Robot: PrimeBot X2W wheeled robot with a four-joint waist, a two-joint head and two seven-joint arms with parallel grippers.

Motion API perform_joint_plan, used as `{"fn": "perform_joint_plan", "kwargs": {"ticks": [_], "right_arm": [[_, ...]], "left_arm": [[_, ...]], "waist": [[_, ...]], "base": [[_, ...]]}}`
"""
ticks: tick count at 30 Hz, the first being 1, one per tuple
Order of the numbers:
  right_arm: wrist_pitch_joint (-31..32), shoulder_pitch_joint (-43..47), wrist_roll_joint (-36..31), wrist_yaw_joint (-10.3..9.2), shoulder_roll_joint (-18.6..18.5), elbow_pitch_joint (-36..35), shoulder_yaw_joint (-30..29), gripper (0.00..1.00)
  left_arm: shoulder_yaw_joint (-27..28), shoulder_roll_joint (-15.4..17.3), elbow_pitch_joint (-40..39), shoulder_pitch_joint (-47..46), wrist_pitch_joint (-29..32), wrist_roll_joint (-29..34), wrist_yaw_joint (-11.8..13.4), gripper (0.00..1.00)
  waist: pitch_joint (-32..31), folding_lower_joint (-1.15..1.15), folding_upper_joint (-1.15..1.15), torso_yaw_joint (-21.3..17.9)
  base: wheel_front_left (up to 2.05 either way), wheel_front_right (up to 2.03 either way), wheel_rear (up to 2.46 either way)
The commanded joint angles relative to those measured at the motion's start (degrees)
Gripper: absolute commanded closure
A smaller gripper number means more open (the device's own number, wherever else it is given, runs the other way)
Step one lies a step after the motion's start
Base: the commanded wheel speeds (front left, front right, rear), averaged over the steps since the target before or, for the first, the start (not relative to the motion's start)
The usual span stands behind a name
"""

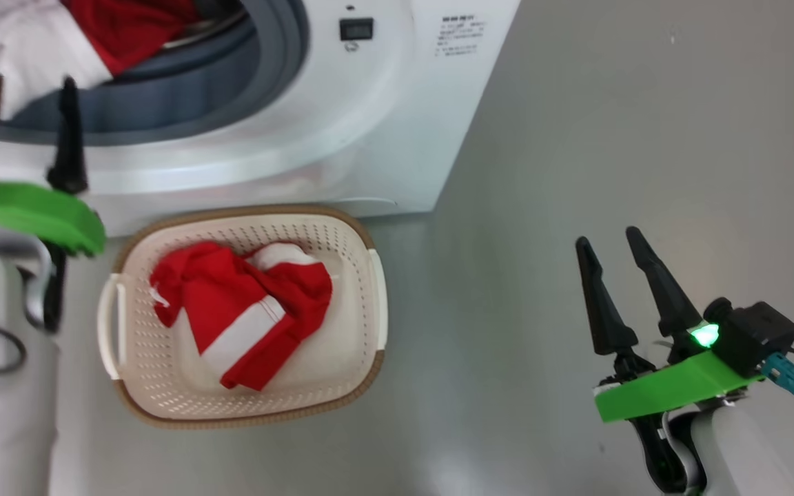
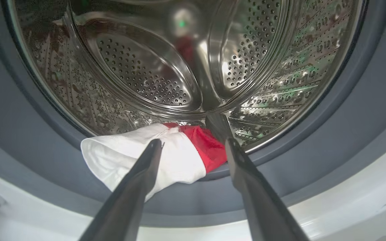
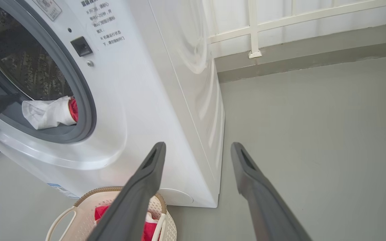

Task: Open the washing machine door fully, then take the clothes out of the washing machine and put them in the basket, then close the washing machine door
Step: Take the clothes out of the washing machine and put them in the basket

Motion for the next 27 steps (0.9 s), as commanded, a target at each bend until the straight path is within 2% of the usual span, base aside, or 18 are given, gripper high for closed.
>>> {"fn": "perform_joint_plan", "kwargs": {"ticks": [1,8,16,27], "right_arm": [[-0.36,-1.15,0.33,0.44,-0.06,-1.53,1.69,0.0],[-0.36,-3.36,1.74,0.44,-0.06,-2.01,3.12,0.0],[-0.36,-4.44,2.65,0.44,-0.06,-2.72,4.25,0.0],[-0.36,-4.66,2.92,0.44,-0.06,-2.96,5.01,0.0]], "left_arm": [[1.02,3.41,1.02,-2.62,-0.29,1.05,-0.21,0.0],[0.14,7.24,12.16,-12.93,-0.29,2.56,0.45,0.0],[-0.66,10.96,22.15,-21.27,-0.29,3.62,2.44,0.0],[-2.07,12.52,30.33,-25.34,0.27,3.59,2.73,0.0]], "waist": [[3.53,0.0,0.0,-2.75],[7.09,0.0,0.0,-5.69],[9.75,0.0,0.0,-7.78],[10.52,0.0,0.0,-8.73]], "base": [[0.0,0.0,0.0],[0.0,0.0,0.0],[0.0,0.0,0.0],[0.0,0.0,0.0]]}}
